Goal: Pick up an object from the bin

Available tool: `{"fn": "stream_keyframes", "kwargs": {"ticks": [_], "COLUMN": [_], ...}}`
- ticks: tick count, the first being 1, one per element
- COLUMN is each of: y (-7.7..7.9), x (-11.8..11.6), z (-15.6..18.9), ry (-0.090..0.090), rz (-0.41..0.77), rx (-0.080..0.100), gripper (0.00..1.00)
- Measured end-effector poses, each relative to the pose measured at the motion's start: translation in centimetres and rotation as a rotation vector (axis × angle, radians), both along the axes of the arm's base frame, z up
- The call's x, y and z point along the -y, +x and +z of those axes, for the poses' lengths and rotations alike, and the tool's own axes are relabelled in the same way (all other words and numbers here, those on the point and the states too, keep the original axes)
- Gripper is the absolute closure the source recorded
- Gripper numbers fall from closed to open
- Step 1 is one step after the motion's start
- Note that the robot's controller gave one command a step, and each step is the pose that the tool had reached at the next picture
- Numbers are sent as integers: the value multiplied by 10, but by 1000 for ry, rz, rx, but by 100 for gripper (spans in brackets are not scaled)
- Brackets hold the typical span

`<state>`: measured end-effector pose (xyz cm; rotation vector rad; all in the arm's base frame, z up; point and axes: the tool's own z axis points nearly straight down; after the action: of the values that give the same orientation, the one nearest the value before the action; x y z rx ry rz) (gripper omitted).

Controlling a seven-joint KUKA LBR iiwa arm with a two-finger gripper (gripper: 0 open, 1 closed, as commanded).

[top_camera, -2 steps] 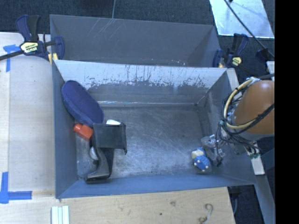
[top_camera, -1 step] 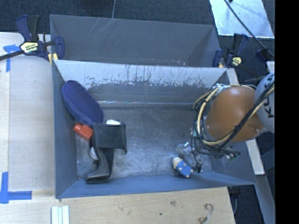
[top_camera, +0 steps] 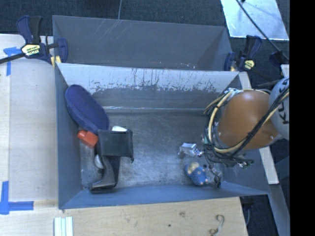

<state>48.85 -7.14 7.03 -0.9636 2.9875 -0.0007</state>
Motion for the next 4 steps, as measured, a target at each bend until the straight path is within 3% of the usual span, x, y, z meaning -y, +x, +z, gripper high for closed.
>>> {"fn": "stream_keyframes", "kwargs": {"ticks": [1,2,3,4], "y": [0,0,4,4], "x": [0,0,-57,-55], "z": [0,0,0,0], "ry": [0,0,1,0], "rz": [0,-1,69,65], "rx": [-1,0,-3,-2], "gripper": [100,0,0,100]}}
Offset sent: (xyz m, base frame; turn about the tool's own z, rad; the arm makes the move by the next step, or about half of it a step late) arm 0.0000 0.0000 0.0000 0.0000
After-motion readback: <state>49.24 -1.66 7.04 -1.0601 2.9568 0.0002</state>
